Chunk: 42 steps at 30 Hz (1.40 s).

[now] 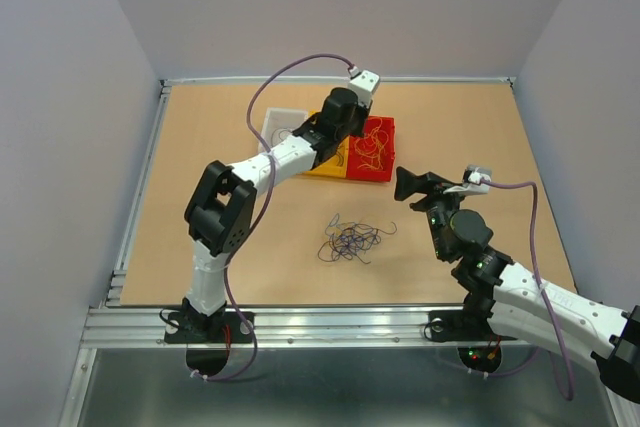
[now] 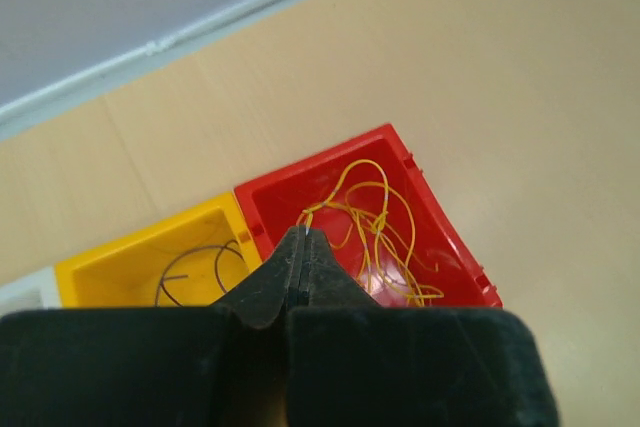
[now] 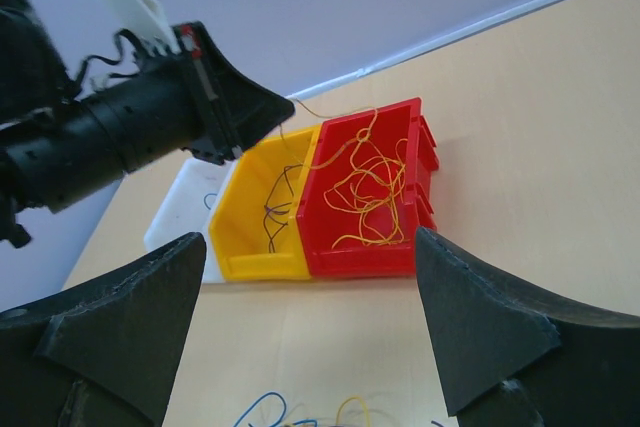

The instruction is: Untangle the cables

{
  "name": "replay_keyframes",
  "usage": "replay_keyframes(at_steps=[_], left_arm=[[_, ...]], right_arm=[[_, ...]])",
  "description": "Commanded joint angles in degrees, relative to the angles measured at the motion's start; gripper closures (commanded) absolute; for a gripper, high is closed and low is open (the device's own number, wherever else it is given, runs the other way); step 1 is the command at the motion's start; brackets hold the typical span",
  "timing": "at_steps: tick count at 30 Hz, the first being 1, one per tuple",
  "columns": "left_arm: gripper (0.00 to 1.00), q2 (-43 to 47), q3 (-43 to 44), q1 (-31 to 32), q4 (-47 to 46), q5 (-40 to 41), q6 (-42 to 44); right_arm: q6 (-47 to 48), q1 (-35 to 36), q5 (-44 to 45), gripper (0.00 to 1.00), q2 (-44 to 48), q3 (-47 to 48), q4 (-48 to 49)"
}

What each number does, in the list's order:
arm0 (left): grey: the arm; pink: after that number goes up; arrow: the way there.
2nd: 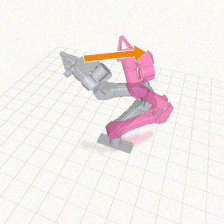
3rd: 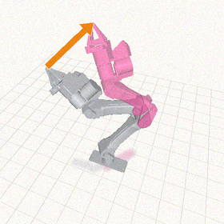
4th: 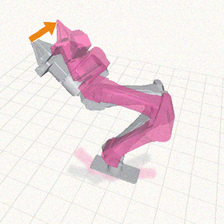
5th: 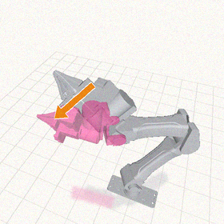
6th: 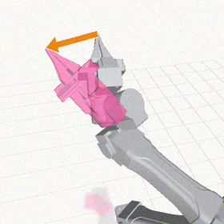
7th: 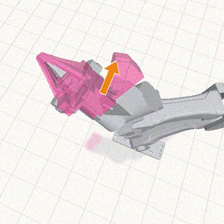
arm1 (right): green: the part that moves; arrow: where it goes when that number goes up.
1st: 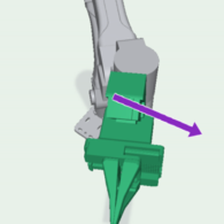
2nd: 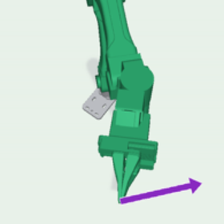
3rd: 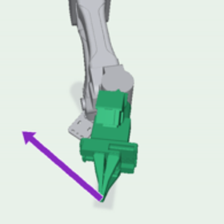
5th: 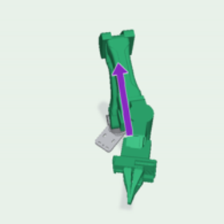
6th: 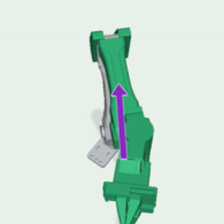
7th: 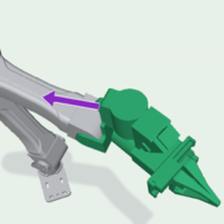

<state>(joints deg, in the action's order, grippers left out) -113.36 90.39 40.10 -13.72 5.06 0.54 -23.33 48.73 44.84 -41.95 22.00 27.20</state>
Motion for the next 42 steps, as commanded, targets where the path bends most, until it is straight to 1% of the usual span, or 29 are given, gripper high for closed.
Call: replay_keyframes(at_steps=[1, 2, 4, 6, 8, 9, 12, 14, 16, 17, 18, 19, 21, 22, 25, 27, 29, 31, 32, 34, 36, 37, 39, 40, 41, 42], left_arm=[[1.0, -5.0, 3.6, 0.9, 6.8, 1.3, -2.4], [1.0, -6.1, 5.0, 1.0, 7.5, -1.8, -2.5], [1.0, -9.3, 6.8, 1.4, 9.0, -4.3, -2.9], [1.0, -11.7, 7.3, 1.9, 9.8, -4.8, -2.2], [1.0, -15.8, 8.7, 2.3, 11.3, -4.8, -1.7], [1.0, -18.7, 9.6, 2.4, 12.2, -6.4, -1.0], [1.0, -23.2, 14.8, 2.4, 17.2, -7.5, 0.5], [1.0, -24.1, 17.5, 2.4, 19.3, -8.8, 1.7], [1.0, -22.8, 17.6, 2.4, 18.9, -8.5, 2.5], [0.98, -21.6, 16.8, 2.4, 17.9, -8.6, 2.9], [0.95, -18.2, 15.7, 2.4, 16.8, -8.6, 3.2], [0.87, -16.4, 12.7, 2.4, 14.0, -8.7, 3.3], [0.76, -12.6, 9.4, 2.4, 10.4, -9.0, 3.8], [0.73, -9.2, 8.1, 2.4, 9.1, -9.2, 4.0], [0.54, -4.5, 5.8, 2.4, 7.3, -9.7, 4.6], [0.52, -2.8, 5.5, 2.4, 7.3, -9.3, 5.5], [0.4, -0.3, 4.9, 2.4, 7.1, -8.7, 6.1], [0.37, 1.8, 4.5, 2.4, 7.1, -8.3, 6.9], [0.27, 2.6, 3.7, 2.3, 7.1, -7.5, 7.1], [0.26, 5.0, 3.0, 2.0, 7.1, -7.0, 7.8], [0.22, 6.8, 1.3, 1.6, 6.9, -3.8, 8.2], [0.2, 9.1, 0.4, 1.0, 6.3, -3.0, 8.3], [0.17, 11.9, -3.5, -0.3, 4.8, -2.2, 8.6], [0.14, 15.2, -5.2, -1.2, 3.8, -2.4, 8.3], [0.09, 16.8, -9.2, -3.9, 0.9, -4.3, 6.2], [0.03, 18.2, -10.8, -5.5, 0.2, -4.8, 4.5]], right_arm=[[0.1, 0.0, 2.2, 0.1, 0.9, -0.8, 1.8], [0.1, -0.1, 2.2, 0.1, 0.8, -0.8, 1.8], [0.3, 0.0, 2.4, 0.1, 1.1, -0.8, 1.7], [0.3, 0.0, 2.6, 0.1, 1.3, -0.9, 1.8], [0.4, 0.0, 2.7, 0.1, 1.7, -1.1, 1.8], [0.5, 0.0, 2.7, 0.1, 2.0, -1.1, 1.7], [0.5, 0.0, 2.8, 0.1, 2.7, -1.3, 1.7], [0.5, 0.0, 2.7, 0.1, 3.0, -1.4, 1.5], [0.5, 0.0, 2.7, 0.1, 3.5, -1.4, 1.6], [0.6, -0.1, 2.9, 0.1, 3.5, -1.4, 1.6], [0.6, 0.0, 2.9, 0.1, 3.6, -1.5, 1.5], [0.6, 0.0, 2.9, 0.1, 3.6, -1.5, 1.5], [0.6, 0.0, 2.7, 0.1, 3.8, -1.5, 1.5], [0.6, -0.1, 2.9, 0.1, 3.9, -1.5, 1.5], [0.7, 0.0, 2.9, 0.1, 3.8, -1.6, 1.5], [0.6, 0.0, 2.9, 0.1, 3.8, -1.6, 1.4], [0.7, 0.0, 3.0, 0.1, 3.8, -1.5, 1.3], [0.7, 0.0, 2.9, 0.1, 3.6, -1.5, 1.3], [0.7, 0.0, 2.8, 0.1, 3.5, -1.5, 1.3], [0.7, 0.0, 2.9, 0.1, 3.5, -1.4, 1.3], [0.7, 0.0, 2.8, 0.1, 3.0, -1.4, 1.3], [0.7, 0.0, 2.5, 0.1, 2.8, -1.2, 1.3], [0.8, 0.0, 2.0, 0.1, 1.6, -0.8, 1.3], [0.9, 0.0, 1.7, 0.1, 1.1, -0.6, 1.2], [1.0, 0.0, 1.2, 0.1, -0.1, -0.1, 1.2], [1.1, -0.1, -0.5, 0.08, -0.8, 0.4, 1.1]])
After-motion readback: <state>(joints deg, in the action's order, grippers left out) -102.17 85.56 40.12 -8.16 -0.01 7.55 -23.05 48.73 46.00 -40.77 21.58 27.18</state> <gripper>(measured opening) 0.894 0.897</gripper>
